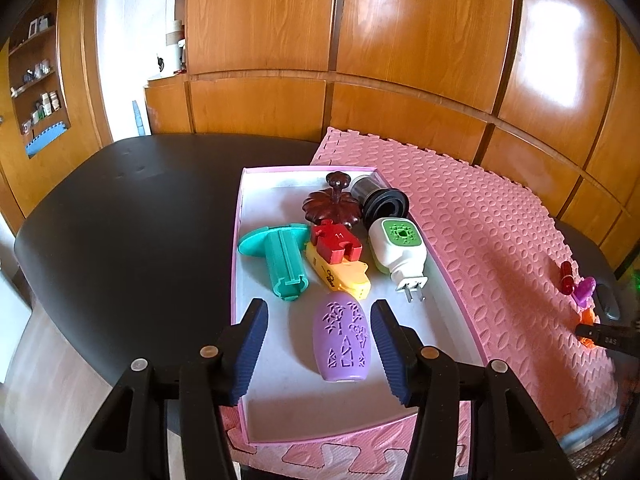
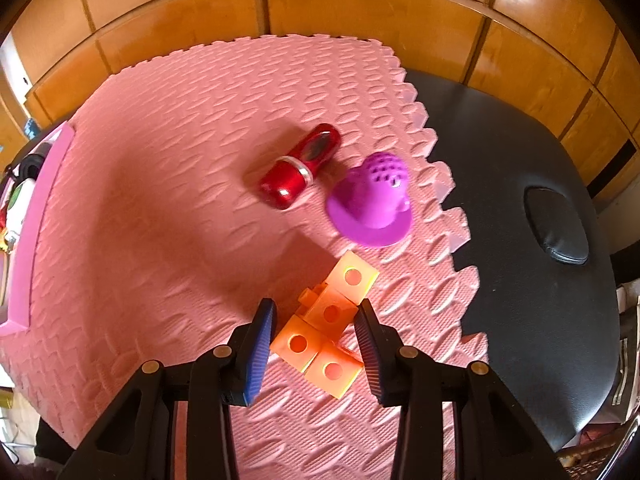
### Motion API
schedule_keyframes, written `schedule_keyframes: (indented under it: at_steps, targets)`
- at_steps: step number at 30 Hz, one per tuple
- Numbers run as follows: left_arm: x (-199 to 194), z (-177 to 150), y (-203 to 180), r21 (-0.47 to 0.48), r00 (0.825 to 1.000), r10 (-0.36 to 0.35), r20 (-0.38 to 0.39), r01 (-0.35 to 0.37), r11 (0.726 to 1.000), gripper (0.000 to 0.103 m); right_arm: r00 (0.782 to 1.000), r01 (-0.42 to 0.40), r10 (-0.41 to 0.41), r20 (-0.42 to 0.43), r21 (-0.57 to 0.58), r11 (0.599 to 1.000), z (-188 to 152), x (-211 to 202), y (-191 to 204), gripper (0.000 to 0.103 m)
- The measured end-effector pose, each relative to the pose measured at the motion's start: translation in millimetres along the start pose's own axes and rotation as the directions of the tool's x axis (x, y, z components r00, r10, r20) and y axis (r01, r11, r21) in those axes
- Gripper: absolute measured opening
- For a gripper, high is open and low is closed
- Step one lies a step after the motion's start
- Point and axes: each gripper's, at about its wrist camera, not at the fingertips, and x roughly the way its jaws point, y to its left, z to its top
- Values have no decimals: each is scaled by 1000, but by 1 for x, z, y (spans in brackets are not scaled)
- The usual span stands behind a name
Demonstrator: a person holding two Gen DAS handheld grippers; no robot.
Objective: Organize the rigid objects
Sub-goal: 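Carry the orange blocks into the tray with the right tool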
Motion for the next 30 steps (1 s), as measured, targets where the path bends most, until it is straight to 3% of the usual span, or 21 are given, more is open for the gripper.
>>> schedule_keyframes:
  at_steps: [7, 13, 20, 30]
  targets:
    - [-2, 1, 5, -11, 1000, 11, 7, -11, 1000, 58, 992, -112, 116, 45, -78, 991, 0, -11, 37, 40]
    - [-5, -1, 10, -20, 1000, 19, 9, -19, 1000, 58, 972, -205, 223, 78, -190, 960, 6, -21, 89, 40]
    - [-5, -3, 15, -30, 1000, 26, 6, -25, 999, 58, 928, -303, 359, 98, -361, 882, 8, -48, 163, 40]
    - [-5, -6, 24, -47, 999, 43, 4, -43, 998, 58, 886, -363, 459, 68, -514, 778, 8, -64, 241, 40]
